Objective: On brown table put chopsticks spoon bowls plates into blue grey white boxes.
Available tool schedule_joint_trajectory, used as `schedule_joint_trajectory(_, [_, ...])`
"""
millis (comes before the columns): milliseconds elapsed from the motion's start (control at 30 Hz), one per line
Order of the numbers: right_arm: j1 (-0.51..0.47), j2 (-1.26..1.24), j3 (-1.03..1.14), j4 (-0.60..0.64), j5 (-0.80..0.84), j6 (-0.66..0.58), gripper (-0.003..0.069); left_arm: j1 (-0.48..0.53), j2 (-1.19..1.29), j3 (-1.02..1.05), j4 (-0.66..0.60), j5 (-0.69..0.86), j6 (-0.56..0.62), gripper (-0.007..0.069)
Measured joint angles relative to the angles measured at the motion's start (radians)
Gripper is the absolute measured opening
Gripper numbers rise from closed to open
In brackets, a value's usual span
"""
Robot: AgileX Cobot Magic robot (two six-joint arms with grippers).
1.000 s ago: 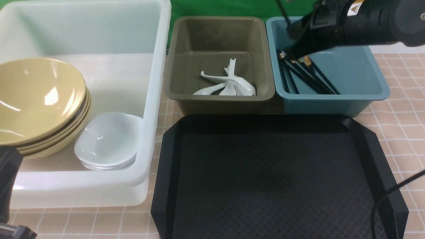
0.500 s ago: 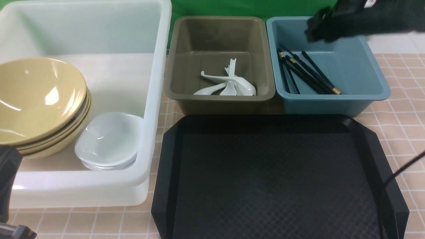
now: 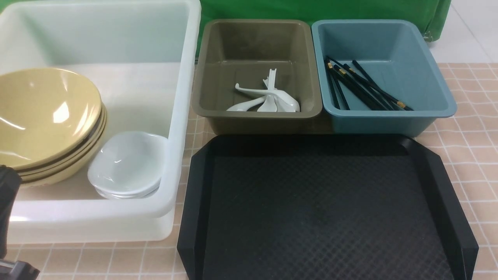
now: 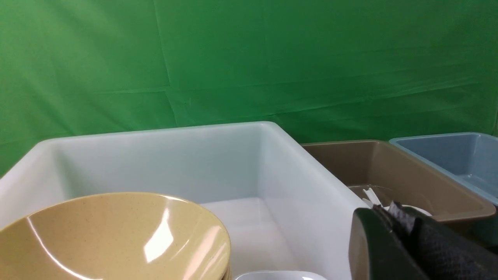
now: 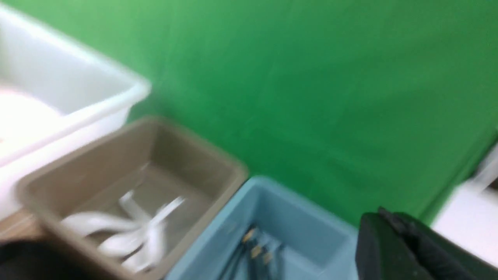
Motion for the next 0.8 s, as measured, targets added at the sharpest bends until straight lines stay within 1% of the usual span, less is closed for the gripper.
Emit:
schedule_joint_trajectory(100, [0.000, -0.161, 0.276, 0.001, -0.288, 0.038, 0.0036, 0.000, 0.000, 0.000, 0.000, 0.010, 0.000, 0.0006])
schedule_joint_trajectory(233, [0.000, -0.281, 0.550, 0.003, -0.515, 0.064, 0.0036, 0.000, 0.000, 0.000, 0.000, 0.012, 0.000, 0.0006])
schedule_joint_trajectory(267, [0.000, -0.284, 0.559, 0.003, -0.521, 0.067, 0.0036, 0.000, 0.000, 0.000, 0.000, 0.012, 0.000, 0.0006])
schedule_joint_trajectory(300, [0.000, -0.293, 0.614, 0.005, -0.545, 0.068, 0.0036, 0.000, 0.000, 0.000, 0.000, 0.012, 0.000, 0.0006])
schedule_joint_trajectory(400, [0.000, -0.295, 0.678, 0.005, -0.534, 0.074, 0.0036, 0.000, 0.000, 0.000, 0.000, 0.012, 0.000, 0.0006])
schedule_joint_trajectory(600, [0.000, -0.295, 0.707, 0.005, -0.509, 0.105, 0.0036, 0.000, 0.000, 0.000, 0.000, 0.012, 0.000, 0.0006])
schedule_joint_trajectory(800, [0.000, -0.295, 0.710, 0.005, -0.509, 0.110, 0.0036, 0.000, 0.000, 0.000, 0.000, 0.012, 0.000, 0.0006])
